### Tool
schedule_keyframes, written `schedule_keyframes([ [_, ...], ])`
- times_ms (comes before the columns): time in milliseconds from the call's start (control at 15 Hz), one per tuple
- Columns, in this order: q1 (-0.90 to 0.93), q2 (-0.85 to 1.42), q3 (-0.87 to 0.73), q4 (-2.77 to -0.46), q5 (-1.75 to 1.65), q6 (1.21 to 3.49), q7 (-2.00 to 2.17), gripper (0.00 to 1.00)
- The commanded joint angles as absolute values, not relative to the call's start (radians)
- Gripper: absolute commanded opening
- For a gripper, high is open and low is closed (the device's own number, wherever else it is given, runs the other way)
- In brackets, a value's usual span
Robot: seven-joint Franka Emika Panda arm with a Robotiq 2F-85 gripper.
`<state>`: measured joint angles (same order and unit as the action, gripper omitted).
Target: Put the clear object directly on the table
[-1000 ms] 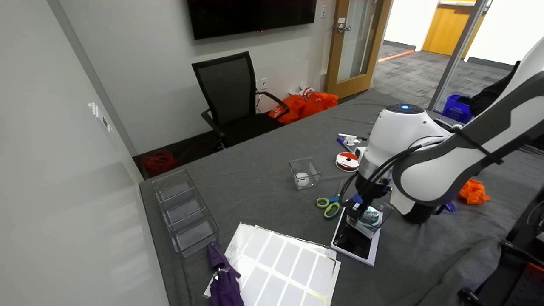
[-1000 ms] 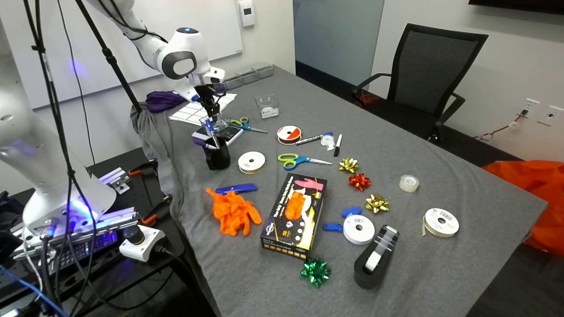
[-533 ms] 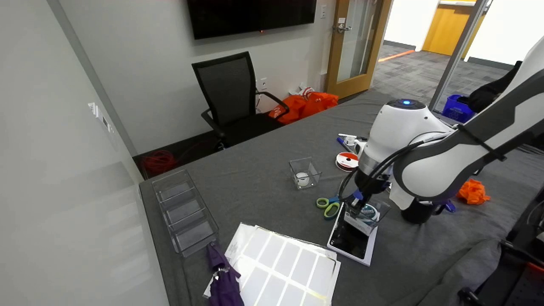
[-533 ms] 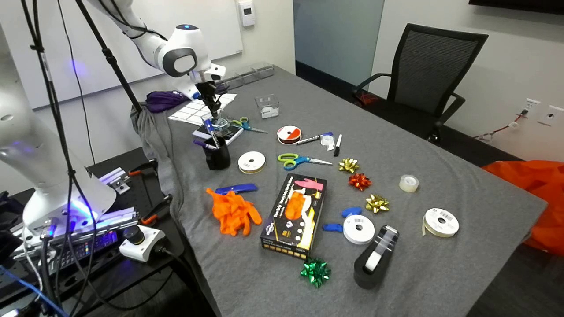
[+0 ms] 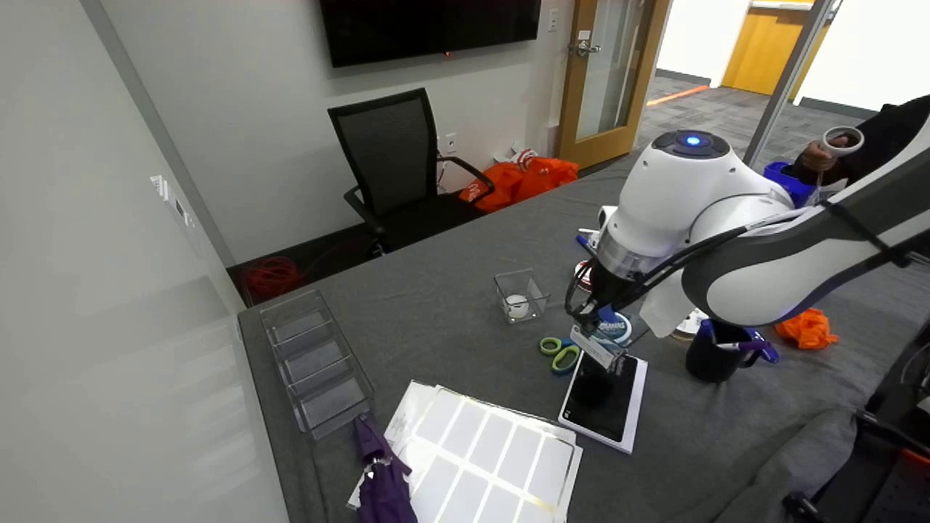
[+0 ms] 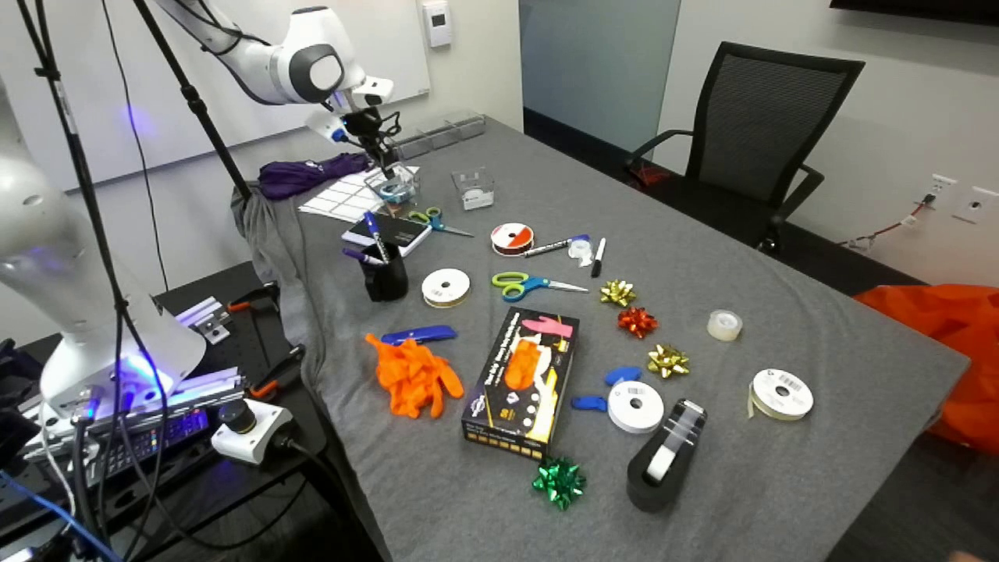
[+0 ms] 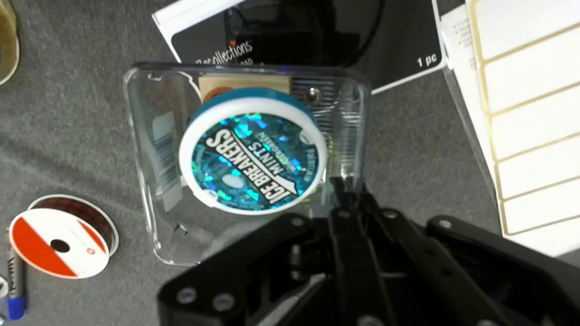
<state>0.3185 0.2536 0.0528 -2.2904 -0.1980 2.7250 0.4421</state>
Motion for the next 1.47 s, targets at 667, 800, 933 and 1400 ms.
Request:
schedule_keyframes([
  [667,0.393,0.545,0.061,-1.582,-0.233,2.224,0.866,0.01],
  [800,0.385,0.618,0.070,-1.471,-0.197,2.215,0.839,0.01],
  [933,0.377,0.696,0.072,-1.365,-0.153,2.218,0.815,0.01],
  [1400,0.360,0.786,0.047,-1.351,-0.136,2.224,0.774,0.01],
])
